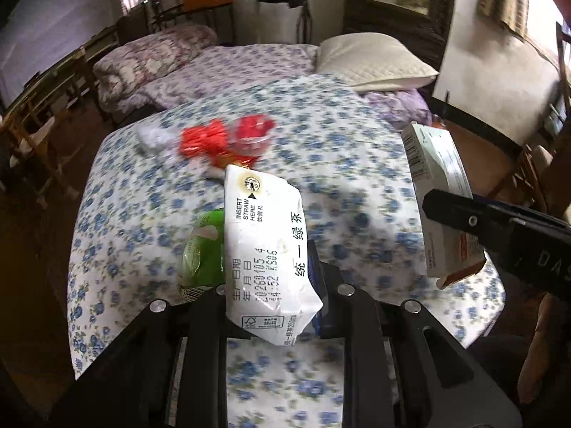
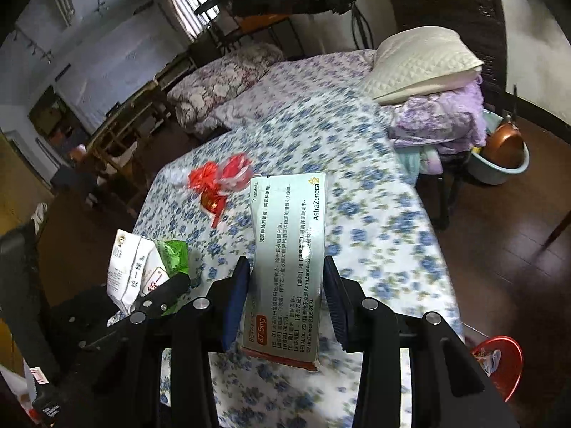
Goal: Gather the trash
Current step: 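Carry the tea carton and medicine box with both tools over the wastebasket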
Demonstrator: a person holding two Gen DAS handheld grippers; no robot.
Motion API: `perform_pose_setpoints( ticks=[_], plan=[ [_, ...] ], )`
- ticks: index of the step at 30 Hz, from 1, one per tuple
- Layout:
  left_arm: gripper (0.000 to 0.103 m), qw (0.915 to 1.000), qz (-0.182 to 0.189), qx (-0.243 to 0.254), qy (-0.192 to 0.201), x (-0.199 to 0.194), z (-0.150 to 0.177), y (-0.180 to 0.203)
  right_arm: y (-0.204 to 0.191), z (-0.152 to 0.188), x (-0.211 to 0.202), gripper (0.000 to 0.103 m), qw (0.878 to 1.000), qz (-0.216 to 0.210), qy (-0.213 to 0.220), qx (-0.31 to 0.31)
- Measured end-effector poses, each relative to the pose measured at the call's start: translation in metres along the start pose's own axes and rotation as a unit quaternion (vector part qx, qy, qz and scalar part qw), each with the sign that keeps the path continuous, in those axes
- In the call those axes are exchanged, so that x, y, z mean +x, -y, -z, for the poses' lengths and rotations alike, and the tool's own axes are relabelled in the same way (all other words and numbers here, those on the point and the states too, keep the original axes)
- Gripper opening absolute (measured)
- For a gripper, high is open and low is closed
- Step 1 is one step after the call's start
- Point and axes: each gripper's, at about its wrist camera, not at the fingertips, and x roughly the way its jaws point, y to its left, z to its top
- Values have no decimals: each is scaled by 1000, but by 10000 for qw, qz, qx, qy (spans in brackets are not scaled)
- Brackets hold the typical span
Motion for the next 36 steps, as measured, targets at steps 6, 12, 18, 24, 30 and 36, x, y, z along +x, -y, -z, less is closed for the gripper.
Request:
perform_pose_setpoints(
  ticks=[6, 12, 18, 24, 30, 36],
  plan=[
    [23, 9983, 234, 531, 74, -13, -9, 51, 53, 4, -41, 41, 9988, 111, 215, 425],
    [23, 9928, 590, 1035, 74, -20, -15, 113, 115, 24, -78, 41, 9949, 372, 388, 852],
    [23, 9824, 886, 1646, 27, -22, -9, 189, 158, 52, -97, 41, 9922, 737, 331, 948],
    [23, 9696, 1103, 2183, -97, -18, 4, 253, 207, 84, -110, 41, 9862, 1217, 199, 1103],
    [23, 9534, 1339, 2678, -355, -10, 22, 308, 256, 115, -116, 41, 9783, 1484, -43, 1446],
    [23, 9376, 1619, 2976, -784, 2, 41, 354, 295, 143, -119, 41, 9705, 1639, -182, 1759]
  ],
)
